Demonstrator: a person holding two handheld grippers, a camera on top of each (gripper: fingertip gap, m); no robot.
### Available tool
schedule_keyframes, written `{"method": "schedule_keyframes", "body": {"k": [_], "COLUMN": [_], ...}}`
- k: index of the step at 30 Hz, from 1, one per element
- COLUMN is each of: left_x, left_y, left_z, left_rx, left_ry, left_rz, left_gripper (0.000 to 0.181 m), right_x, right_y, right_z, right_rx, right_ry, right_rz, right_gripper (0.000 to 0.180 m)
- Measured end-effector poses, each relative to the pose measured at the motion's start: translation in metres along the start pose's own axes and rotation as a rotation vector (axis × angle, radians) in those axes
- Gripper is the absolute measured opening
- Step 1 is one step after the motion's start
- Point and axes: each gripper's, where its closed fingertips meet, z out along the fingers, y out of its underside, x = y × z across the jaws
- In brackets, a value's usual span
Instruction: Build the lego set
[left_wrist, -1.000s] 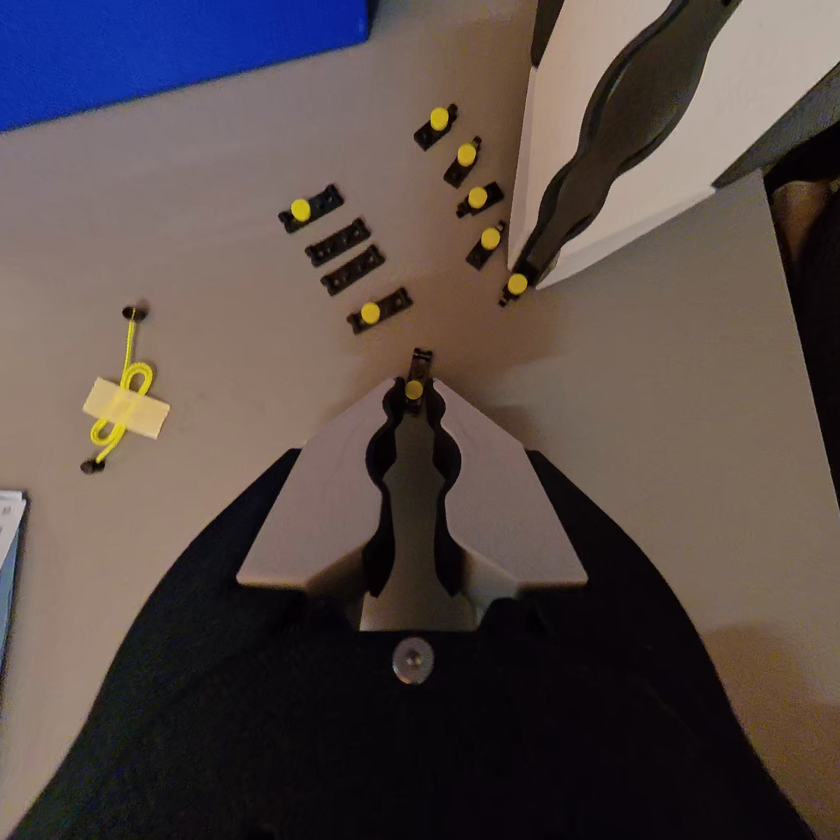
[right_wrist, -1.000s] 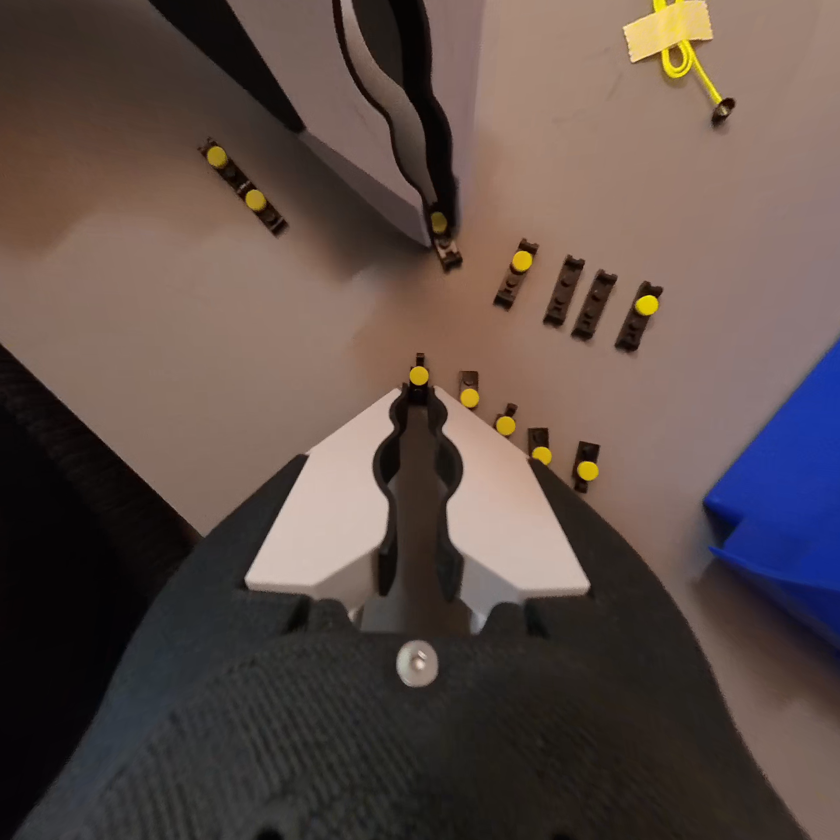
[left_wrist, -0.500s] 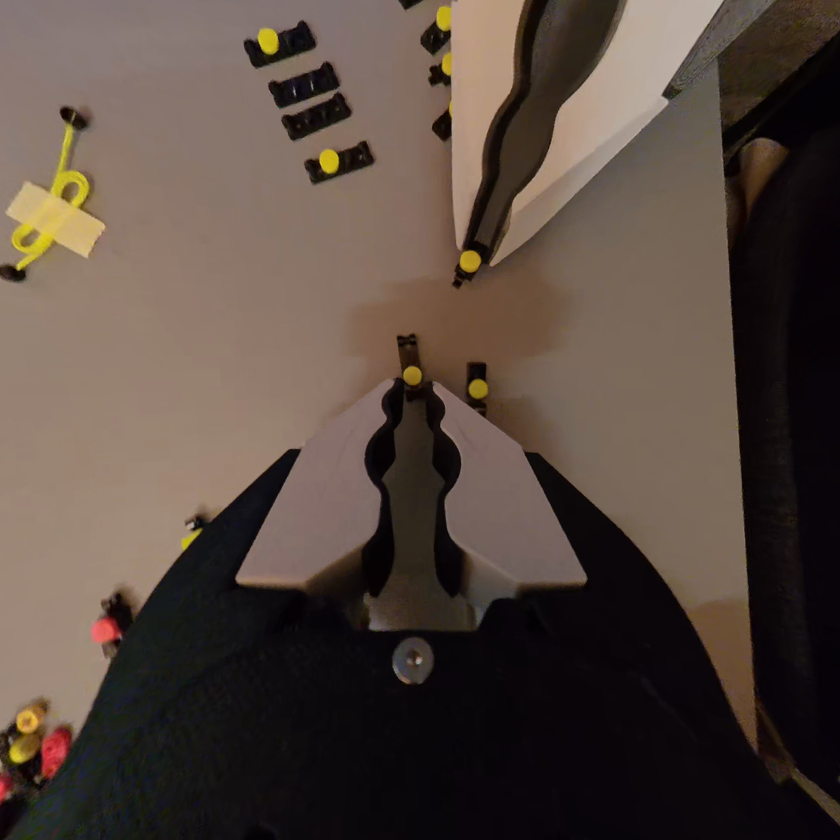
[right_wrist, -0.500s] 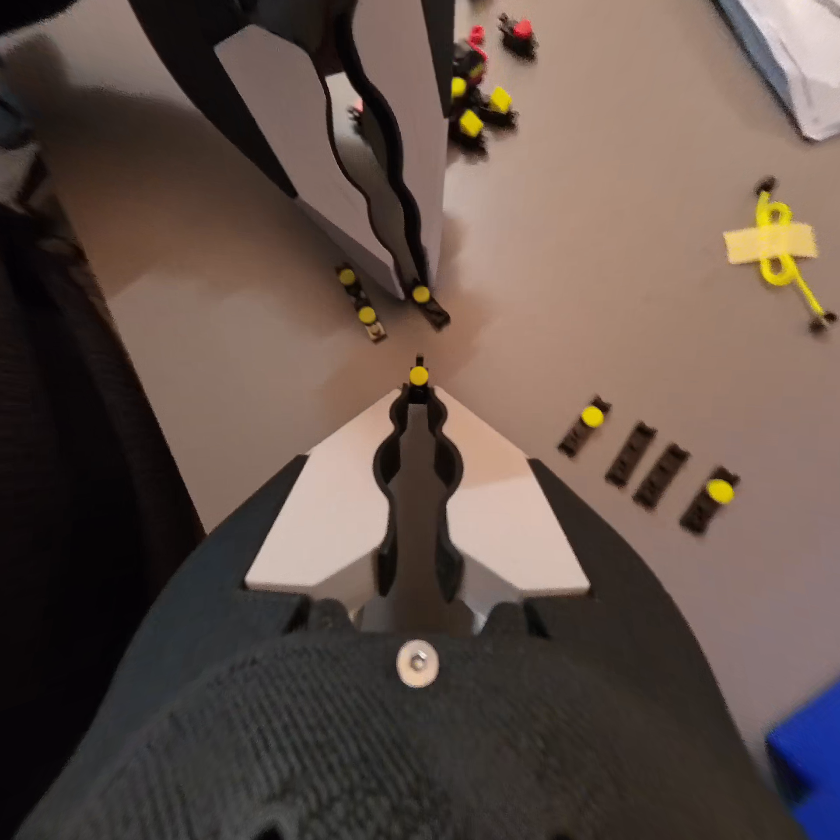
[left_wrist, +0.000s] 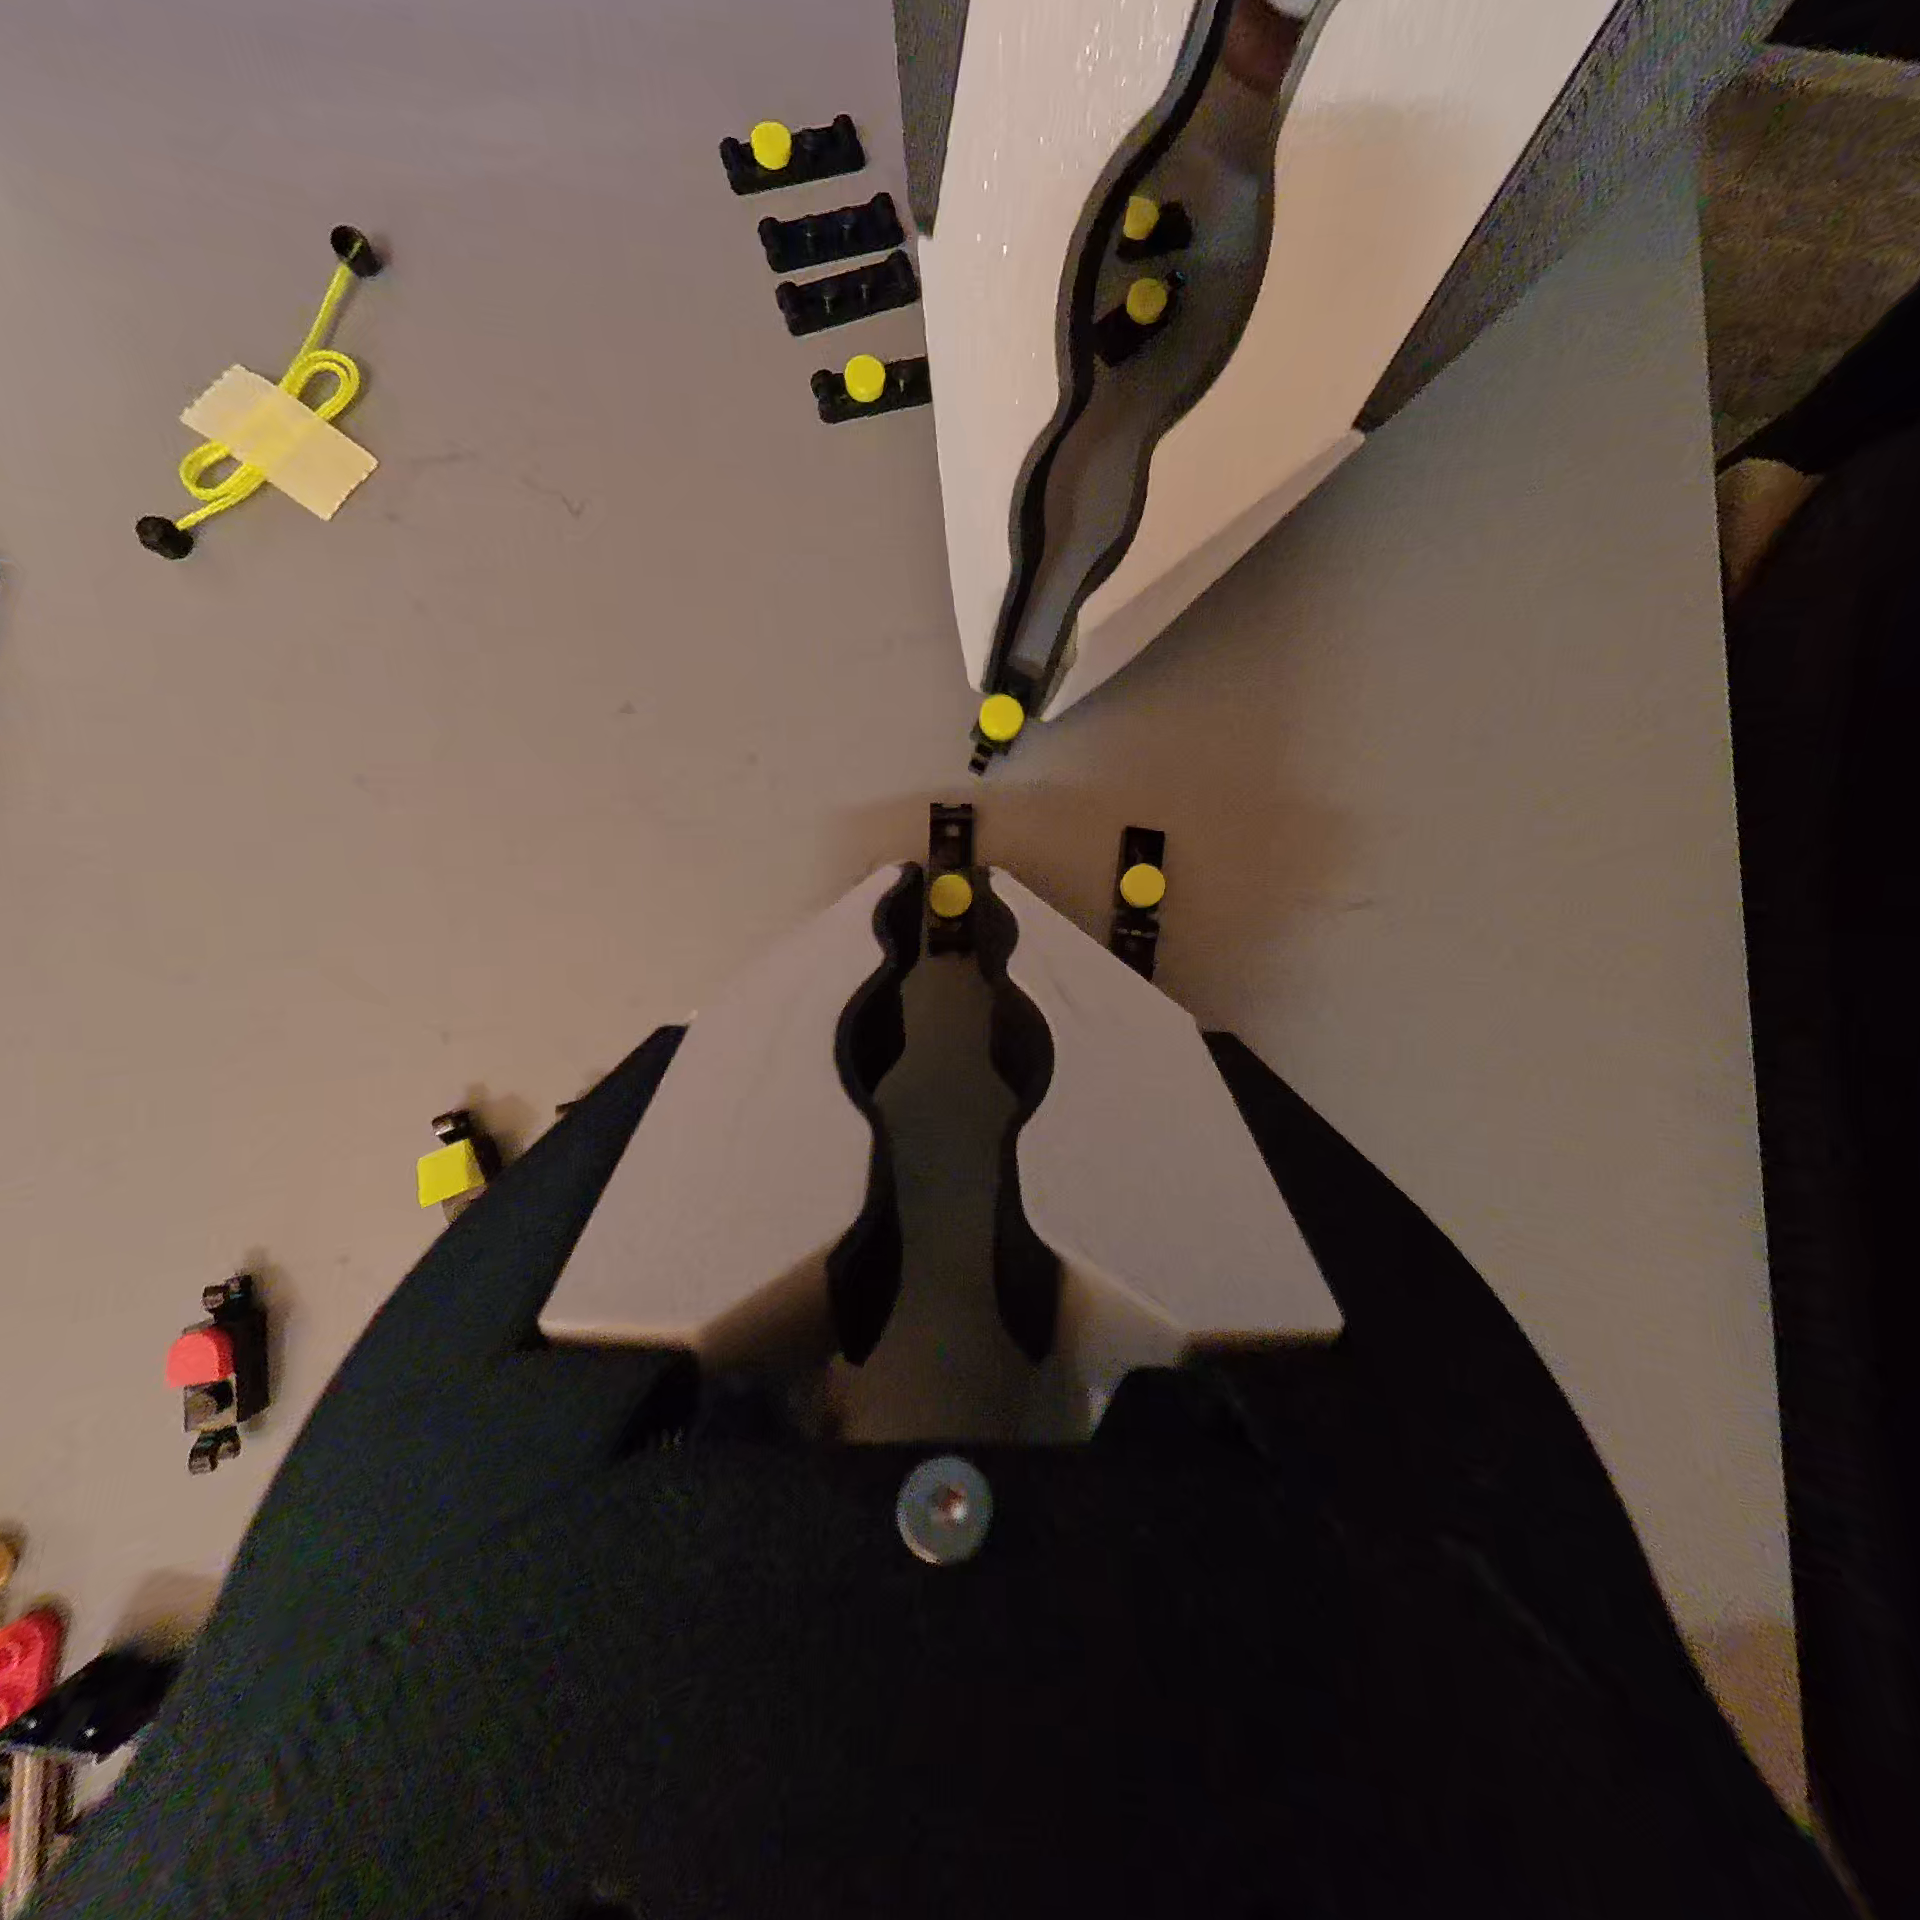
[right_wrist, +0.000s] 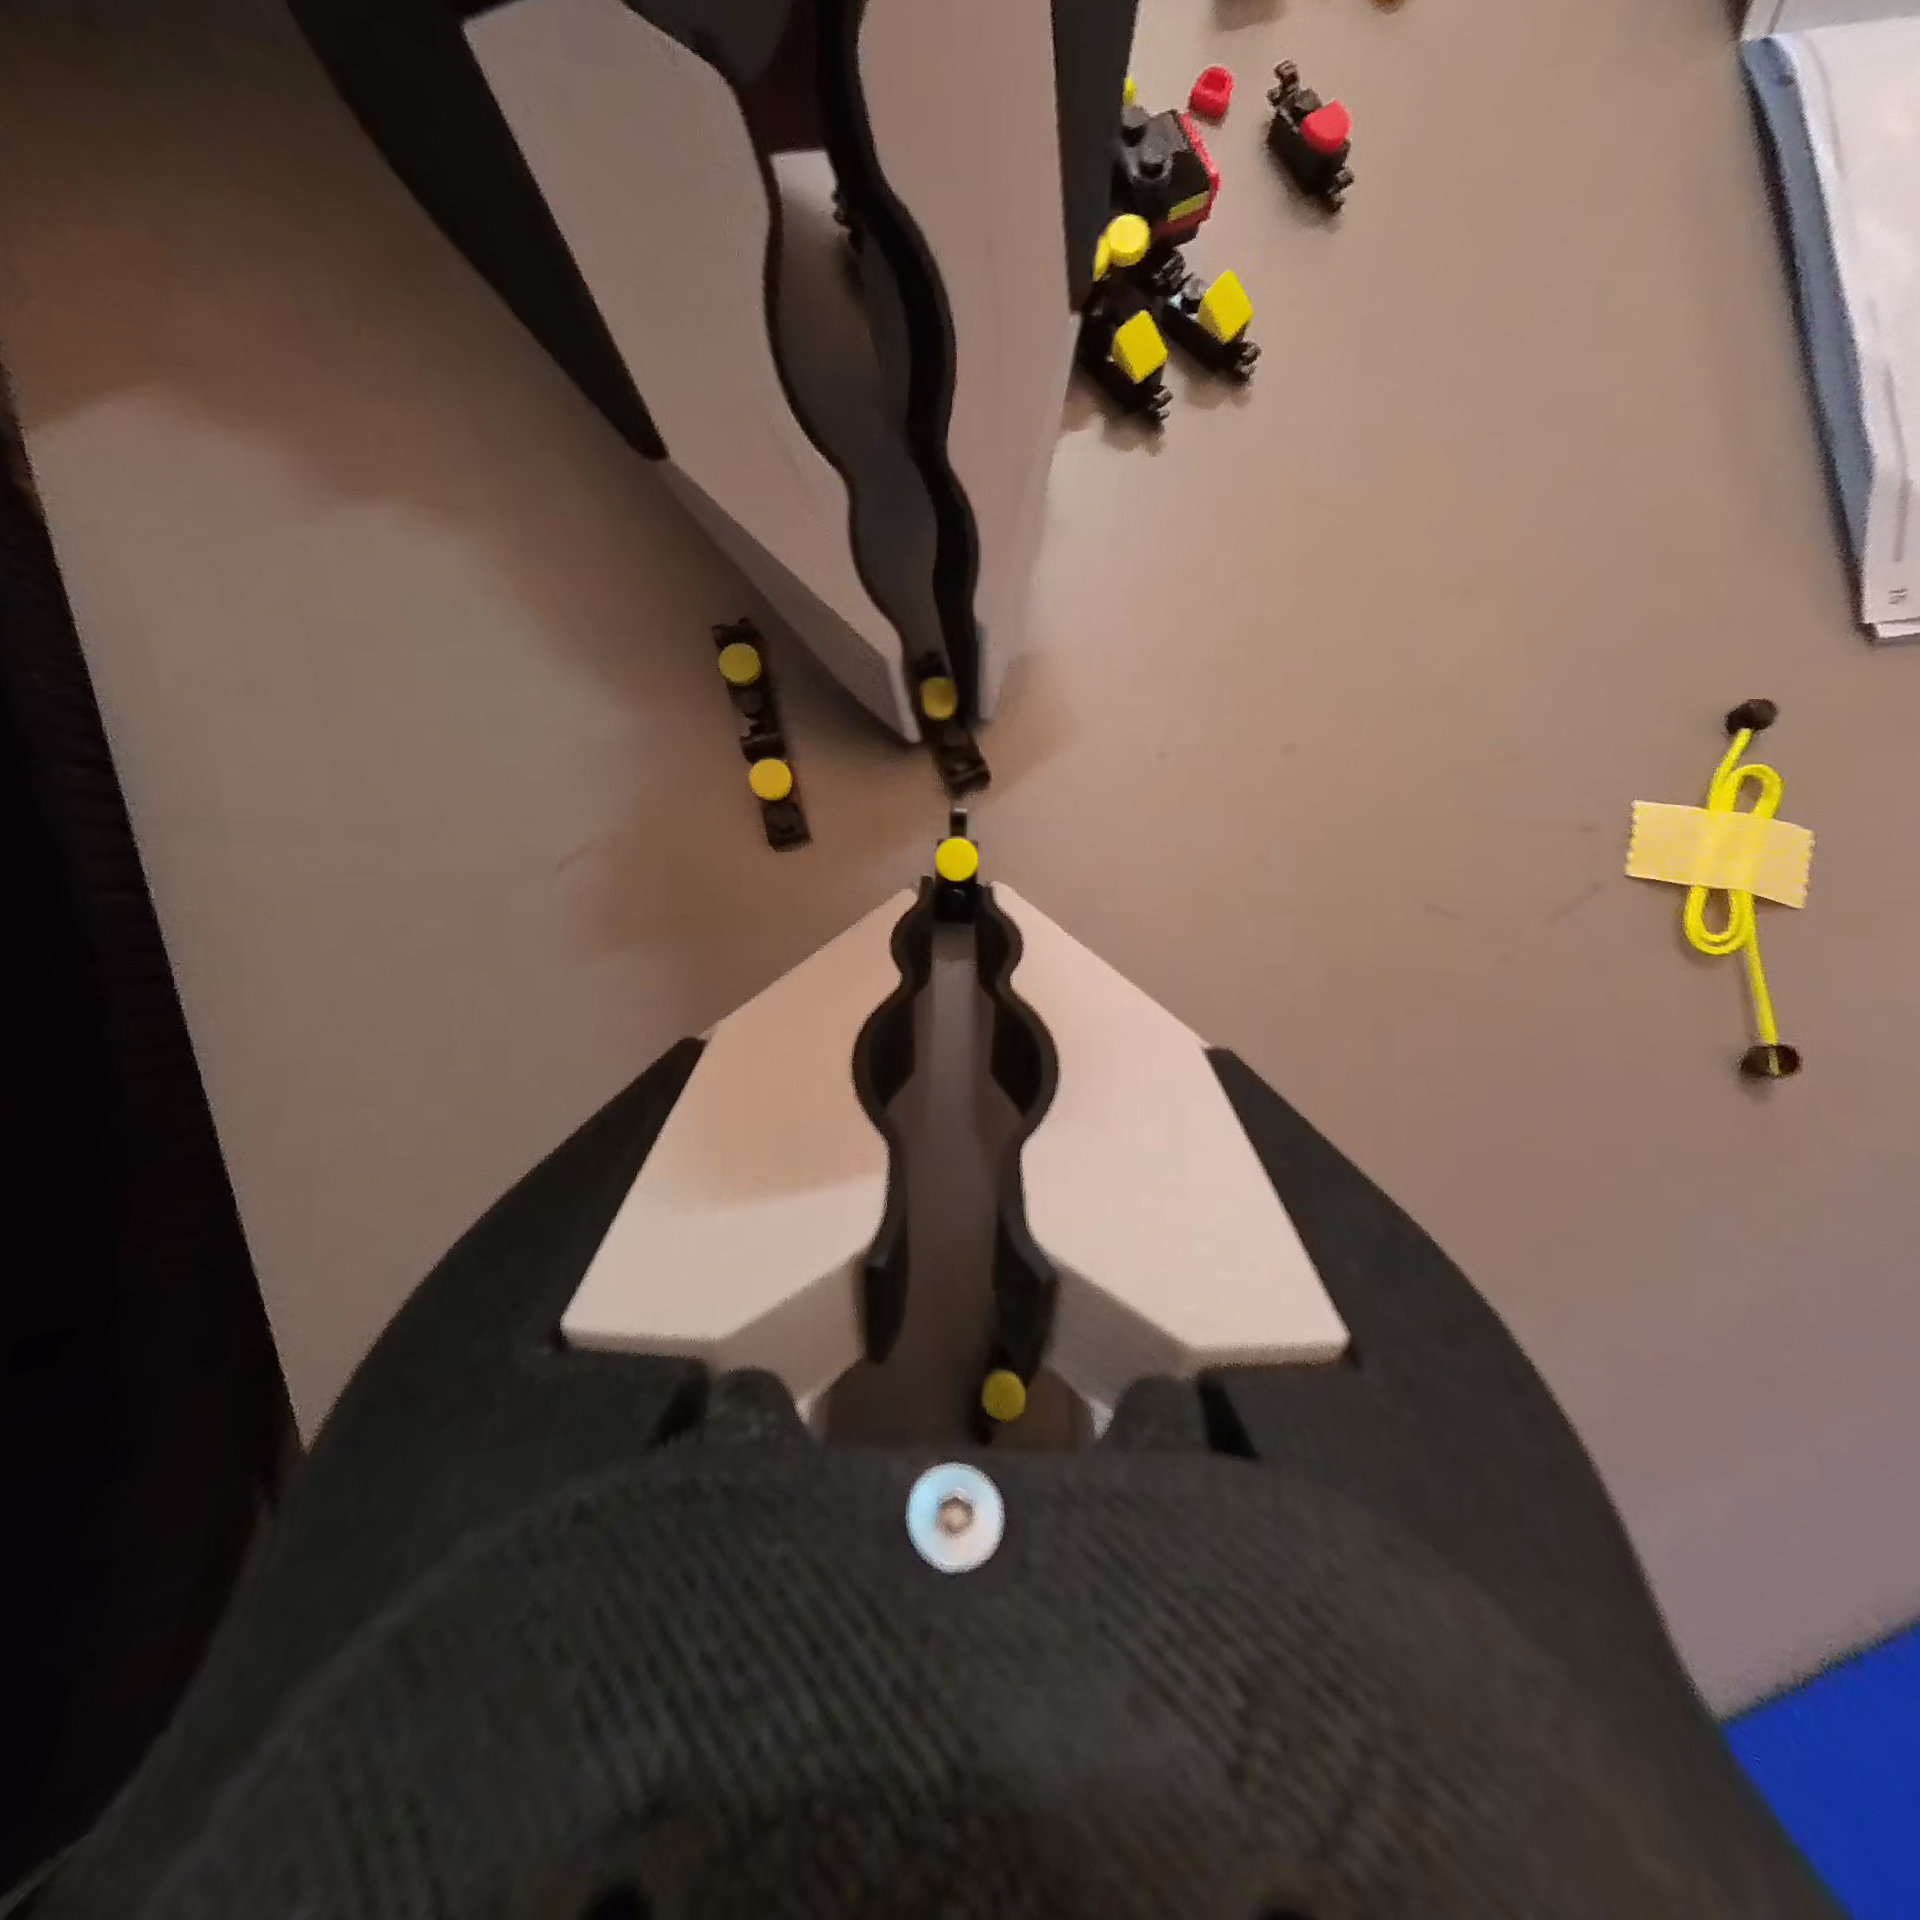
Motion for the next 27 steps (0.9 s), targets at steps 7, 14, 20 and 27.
{"method": "schedule_keyframes", "body": {"k": [7, 14, 20, 27], "left_x": [0.001, 0.024, 0.076, 0.078], "left_y": [-0.001, 0.005, 0.028, 0.031], "left_z": [-0.016, -0.058, -0.037, -0.027], "left_rx": [0.02, 0.135, 0.046, 0.03], "left_ry": [0.0, -0.012, 0.07, 0.095], "left_rz": [0.011, -0.068, -0.006, 0.026], "left_gripper": [0.006, 0.006, 0.007, 0.007], "right_x": [-0.006, -0.022, -0.063, -0.08], "right_y": [0.0, -0.007, -0.003, 0.002], "right_z": [-0.002, -0.021, -0.008, 0.001], "right_rx": [0.007, 0.069, 0.006, -0.039], "right_ry": [-0.004, 0.005, -0.09, -0.101], "right_rz": [-0.027, 0.0, -0.068, -0.209], "right_gripper": [0.006, 0.006, 0.006, 0.006]}}
